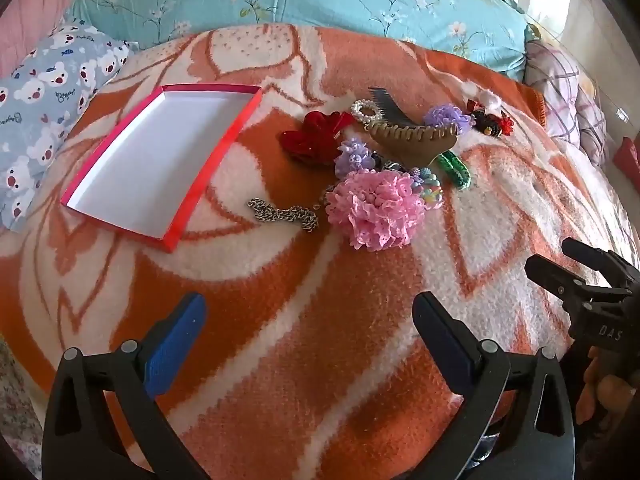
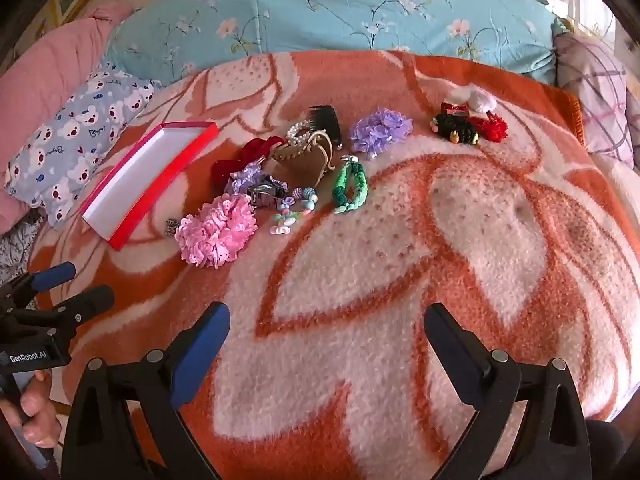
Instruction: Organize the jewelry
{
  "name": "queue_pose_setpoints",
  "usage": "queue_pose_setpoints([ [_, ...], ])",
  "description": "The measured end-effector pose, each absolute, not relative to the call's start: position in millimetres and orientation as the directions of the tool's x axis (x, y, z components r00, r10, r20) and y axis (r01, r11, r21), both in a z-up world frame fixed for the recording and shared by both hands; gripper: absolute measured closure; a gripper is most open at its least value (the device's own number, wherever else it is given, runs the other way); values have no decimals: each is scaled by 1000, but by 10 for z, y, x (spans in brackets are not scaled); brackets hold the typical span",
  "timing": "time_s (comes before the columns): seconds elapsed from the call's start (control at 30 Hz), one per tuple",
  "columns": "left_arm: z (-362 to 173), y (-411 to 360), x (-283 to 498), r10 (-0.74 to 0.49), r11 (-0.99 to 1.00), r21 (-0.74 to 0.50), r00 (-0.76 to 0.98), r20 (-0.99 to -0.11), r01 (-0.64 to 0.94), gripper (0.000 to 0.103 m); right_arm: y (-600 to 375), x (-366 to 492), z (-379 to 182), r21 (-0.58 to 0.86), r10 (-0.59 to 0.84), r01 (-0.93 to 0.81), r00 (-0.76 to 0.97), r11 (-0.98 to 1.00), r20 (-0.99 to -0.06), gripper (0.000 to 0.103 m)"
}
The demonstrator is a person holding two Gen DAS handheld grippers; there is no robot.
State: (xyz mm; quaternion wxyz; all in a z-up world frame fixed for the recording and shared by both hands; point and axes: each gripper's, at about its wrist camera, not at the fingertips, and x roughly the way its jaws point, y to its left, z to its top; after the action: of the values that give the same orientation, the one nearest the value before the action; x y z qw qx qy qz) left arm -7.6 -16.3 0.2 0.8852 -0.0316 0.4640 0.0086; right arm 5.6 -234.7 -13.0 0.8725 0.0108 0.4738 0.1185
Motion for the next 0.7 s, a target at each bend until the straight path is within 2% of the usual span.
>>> queue_pose_setpoints([
  [0.7,45,-191,-104,-4,998,-39,574,-819,-48,0,-2303,7,-8,104,204,-208,551,973,-809,4],
])
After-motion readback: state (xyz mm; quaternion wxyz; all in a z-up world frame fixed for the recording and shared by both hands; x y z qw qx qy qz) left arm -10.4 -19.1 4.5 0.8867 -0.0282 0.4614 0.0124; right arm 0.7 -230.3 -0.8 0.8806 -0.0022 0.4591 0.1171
